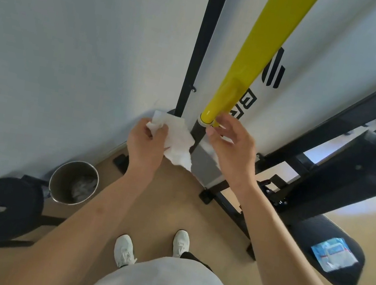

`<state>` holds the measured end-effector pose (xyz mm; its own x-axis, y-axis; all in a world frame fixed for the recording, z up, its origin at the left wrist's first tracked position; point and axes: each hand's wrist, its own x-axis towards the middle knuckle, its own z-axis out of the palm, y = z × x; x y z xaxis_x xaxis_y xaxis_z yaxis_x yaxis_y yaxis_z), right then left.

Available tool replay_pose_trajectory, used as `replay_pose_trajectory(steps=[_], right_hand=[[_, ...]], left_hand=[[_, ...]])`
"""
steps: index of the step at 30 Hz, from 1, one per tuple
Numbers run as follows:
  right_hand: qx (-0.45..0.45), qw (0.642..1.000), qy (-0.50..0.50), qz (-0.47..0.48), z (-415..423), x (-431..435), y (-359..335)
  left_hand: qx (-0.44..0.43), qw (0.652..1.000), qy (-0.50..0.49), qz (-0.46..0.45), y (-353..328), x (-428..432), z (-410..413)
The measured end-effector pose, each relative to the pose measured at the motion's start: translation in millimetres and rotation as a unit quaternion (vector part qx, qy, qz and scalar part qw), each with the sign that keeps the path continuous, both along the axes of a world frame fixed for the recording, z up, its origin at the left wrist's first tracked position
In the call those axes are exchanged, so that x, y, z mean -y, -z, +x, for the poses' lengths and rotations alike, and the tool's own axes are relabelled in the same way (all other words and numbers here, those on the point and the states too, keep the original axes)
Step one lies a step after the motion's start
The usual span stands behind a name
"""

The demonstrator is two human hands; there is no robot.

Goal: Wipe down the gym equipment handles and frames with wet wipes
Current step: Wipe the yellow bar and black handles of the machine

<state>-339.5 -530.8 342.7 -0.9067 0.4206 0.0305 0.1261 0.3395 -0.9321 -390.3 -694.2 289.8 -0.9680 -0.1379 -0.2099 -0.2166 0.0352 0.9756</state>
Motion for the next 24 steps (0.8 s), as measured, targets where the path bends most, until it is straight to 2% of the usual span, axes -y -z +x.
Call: replay_pose_trajectory(steps=[3,5,10,12,16,19,22,24], right_hand=[[-0.004,0.999,-0.042,0.018,-12.2,7.1,-11.7],[-0.003,0.999,-0.042,0.033,-17.6,8.0,-12.0],[0.002,0.998,-0.040,0.055,-20.1,0.6,-13.5],[0.010,0.997,-0.053,0.050,-19.0,-4.0,-13.2],[0.019,0.997,-0.073,0.034,-16.7,-9.0,-12.4],[0.019,0.997,-0.073,0.012,-15.2,-9.1,-13.1],[0.012,0.998,-0.069,-0.005,-15.0,-7.4,-12.2],[0.013,0.998,-0.061,-0.009,-15.7,-4.5,-12.2]], left_hand=[[-0.061,0.997,-0.050,-0.011,-11.5,-16.5,2.4],[-0.092,0.995,-0.046,-0.010,-14.4,-28.9,11.9],[-0.176,0.979,0.075,-0.069,7.8,-45.8,30.5],[-0.159,0.977,0.101,-0.097,18.4,-44.0,29.4],[-0.039,0.987,0.122,-0.094,31.0,-30.3,19.8],[0.048,0.998,0.019,-0.037,34.1,-8.6,1.6],[0.027,0.995,-0.099,-0.015,25.6,9.4,-14.9],[-0.012,0.995,-0.103,-0.006,20.2,5.9,-14.5]])
